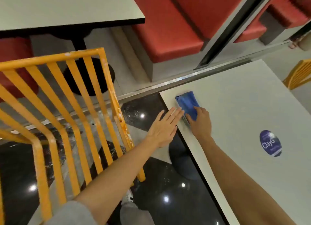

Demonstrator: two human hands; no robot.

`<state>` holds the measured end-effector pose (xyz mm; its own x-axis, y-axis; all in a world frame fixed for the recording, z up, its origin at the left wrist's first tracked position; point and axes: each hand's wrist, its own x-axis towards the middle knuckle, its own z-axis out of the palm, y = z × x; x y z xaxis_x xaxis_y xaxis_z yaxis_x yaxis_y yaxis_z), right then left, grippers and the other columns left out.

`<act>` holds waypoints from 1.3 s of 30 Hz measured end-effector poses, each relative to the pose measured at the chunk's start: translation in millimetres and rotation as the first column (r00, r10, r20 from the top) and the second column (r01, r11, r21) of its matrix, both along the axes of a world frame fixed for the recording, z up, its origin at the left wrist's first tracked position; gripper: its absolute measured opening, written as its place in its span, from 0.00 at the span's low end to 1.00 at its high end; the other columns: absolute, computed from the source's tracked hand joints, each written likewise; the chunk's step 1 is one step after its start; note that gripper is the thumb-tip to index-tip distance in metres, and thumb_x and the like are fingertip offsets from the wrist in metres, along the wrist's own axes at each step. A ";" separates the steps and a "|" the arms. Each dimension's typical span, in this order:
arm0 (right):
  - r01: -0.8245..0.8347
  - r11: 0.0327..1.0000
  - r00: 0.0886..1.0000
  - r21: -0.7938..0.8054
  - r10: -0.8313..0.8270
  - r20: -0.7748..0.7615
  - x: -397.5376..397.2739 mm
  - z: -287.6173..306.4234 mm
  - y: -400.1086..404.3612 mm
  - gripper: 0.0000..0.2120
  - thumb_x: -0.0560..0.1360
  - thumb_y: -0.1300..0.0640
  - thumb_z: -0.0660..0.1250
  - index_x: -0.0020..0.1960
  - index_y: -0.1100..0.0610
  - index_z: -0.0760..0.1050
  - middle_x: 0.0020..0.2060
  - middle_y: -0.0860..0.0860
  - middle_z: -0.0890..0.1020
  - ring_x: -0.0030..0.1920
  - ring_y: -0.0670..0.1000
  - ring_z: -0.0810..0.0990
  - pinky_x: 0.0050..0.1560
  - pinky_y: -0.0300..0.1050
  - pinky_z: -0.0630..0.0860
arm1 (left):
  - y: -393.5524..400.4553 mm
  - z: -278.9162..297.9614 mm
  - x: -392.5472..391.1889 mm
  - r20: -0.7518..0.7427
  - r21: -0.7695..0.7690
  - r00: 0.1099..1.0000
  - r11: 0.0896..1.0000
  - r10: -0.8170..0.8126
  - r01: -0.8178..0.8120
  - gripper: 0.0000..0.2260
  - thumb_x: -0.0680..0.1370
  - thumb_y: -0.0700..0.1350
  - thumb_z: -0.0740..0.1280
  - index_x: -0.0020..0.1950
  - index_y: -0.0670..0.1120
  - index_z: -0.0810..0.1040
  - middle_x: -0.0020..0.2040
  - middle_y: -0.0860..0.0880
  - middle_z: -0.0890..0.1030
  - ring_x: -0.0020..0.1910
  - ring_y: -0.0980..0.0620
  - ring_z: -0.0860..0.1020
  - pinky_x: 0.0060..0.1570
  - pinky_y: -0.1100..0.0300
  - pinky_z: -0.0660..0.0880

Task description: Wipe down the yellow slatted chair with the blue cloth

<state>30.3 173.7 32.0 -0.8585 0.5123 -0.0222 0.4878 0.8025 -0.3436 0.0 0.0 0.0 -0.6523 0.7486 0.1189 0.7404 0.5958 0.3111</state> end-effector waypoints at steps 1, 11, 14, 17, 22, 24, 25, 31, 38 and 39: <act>0.015 1.000 1.000 -0.009 -0.015 0.001 -1.3 -0.8 -0.7 0.24 0.77 0.49 0.68 0.69 0.58 0.70 0.65 0.56 0.75 0.65 0.56 0.73 0.65 0.50 0.70 | 3.3 -1.0 0.7 0.014 -0.026 1.000 1.000 -0.011 0.011 0.27 0.81 0.52 0.45 0.81 0.48 0.47 0.81 0.49 0.50 0.79 0.49 0.51 0.76 0.45 0.56; 0.043 0.997 0.999 0.067 -0.041 -0.032 -10.1 -2.5 0.1 0.12 0.78 0.52 0.67 0.59 0.56 0.78 0.56 0.52 0.80 0.57 0.52 0.76 0.55 0.44 0.72 | 13.0 -15.2 0.8 -0.058 -0.070 0.998 0.997 0.006 -0.010 0.26 0.83 0.53 0.45 0.81 0.50 0.46 0.81 0.50 0.46 0.80 0.48 0.45 0.76 0.42 0.50; 0.054 0.997 0.998 0.052 -0.052 -0.034 -11.6 0.6 6.2 0.11 0.78 0.51 0.66 0.58 0.55 0.77 0.54 0.53 0.80 0.53 0.53 0.78 0.50 0.44 0.73 | 13.2 -13.9 -0.5 -0.027 -0.073 1.000 0.997 0.002 -0.004 0.26 0.83 0.53 0.46 0.81 0.50 0.45 0.81 0.51 0.45 0.80 0.48 0.44 0.76 0.42 0.50; 0.115 0.993 0.990 0.025 -0.112 -0.082 -8.6 10.8 10.6 0.12 0.79 0.49 0.65 0.58 0.55 0.76 0.53 0.54 0.80 0.51 0.54 0.79 0.49 0.43 0.73 | 13.3 -8.3 -1.5 0.027 -0.082 1.000 0.997 -0.003 0.005 0.26 0.84 0.52 0.45 0.81 0.51 0.44 0.81 0.51 0.44 0.79 0.48 0.42 0.77 0.42 0.48; 0.205 0.960 0.909 -0.189 -0.258 -0.327 8.5 33.2 -1.3 0.13 0.79 0.52 0.65 0.60 0.57 0.75 0.55 0.53 0.80 0.54 0.52 0.79 0.52 0.42 0.73 | 6.9 -3.3 3.8 0.061 -0.047 0.997 0.998 0.035 -0.032 0.26 0.83 0.52 0.45 0.80 0.50 0.47 0.81 0.51 0.49 0.79 0.48 0.46 0.76 0.43 0.50; 0.137 0.959 0.872 -0.249 -0.236 -0.428 12.0 44.5 -11.6 0.12 0.79 0.53 0.65 0.60 0.59 0.74 0.55 0.53 0.81 0.55 0.52 0.79 0.56 0.45 0.76 | -6.4 -6.1 7.0 0.074 -0.026 0.994 0.997 0.075 -0.074 0.26 0.82 0.52 0.47 0.80 0.50 0.50 0.80 0.51 0.53 0.78 0.49 0.48 0.75 0.43 0.53; 0.097 0.959 0.852 -0.268 -0.219 -0.475 12.4 52.2 -18.7 0.12 0.79 0.54 0.66 0.59 0.59 0.74 0.55 0.53 0.81 0.55 0.50 0.79 0.57 0.44 0.76 | -16.1 -7.4 9.3 0.085 -0.022 0.991 0.995 0.102 -0.100 0.26 0.82 0.52 0.49 0.80 0.50 0.51 0.80 0.51 0.55 0.78 0.49 0.48 0.75 0.43 0.54; -0.111 0.910 0.740 -0.400 -0.193 -0.644 12.3 88.6 -93.4 0.05 0.79 0.56 0.62 0.53 0.53 0.68 0.46 0.41 0.73 0.46 0.40 0.73 0.51 0.35 0.71 | -105.4 -1.7 35.9 0.281 0.067 0.910 0.940 0.304 -0.335 0.25 0.83 0.50 0.46 0.81 0.51 0.49 0.81 0.53 0.50 0.79 0.53 0.44 0.76 0.46 0.48; -0.183 0.386 0.912 -0.904 -0.275 -0.303 21.5 43.4 -214.2 0.02 0.73 0.54 0.60 0.43 0.51 0.66 0.39 0.46 0.72 0.39 0.42 0.73 0.41 0.38 0.70 | -260.8 -23.3 102.7 0.394 0.052 0.646 0.686 0.653 -0.725 0.24 0.85 0.48 0.52 0.80 0.51 0.52 0.80 0.55 0.53 0.79 0.58 0.45 0.77 0.52 0.46; -0.126 0.241 0.941 -0.962 -0.279 -0.193 24.0 32.4 -230.1 0.04 0.72 0.53 0.62 0.44 0.53 0.69 0.38 0.47 0.74 0.39 0.44 0.74 0.39 0.39 0.72 | -283.6 -27.1 116.0 0.408 0.017 0.600 0.651 0.688 -0.758 0.24 0.85 0.48 0.52 0.80 0.51 0.53 0.80 0.54 0.54 0.79 0.57 0.46 0.77 0.51 0.48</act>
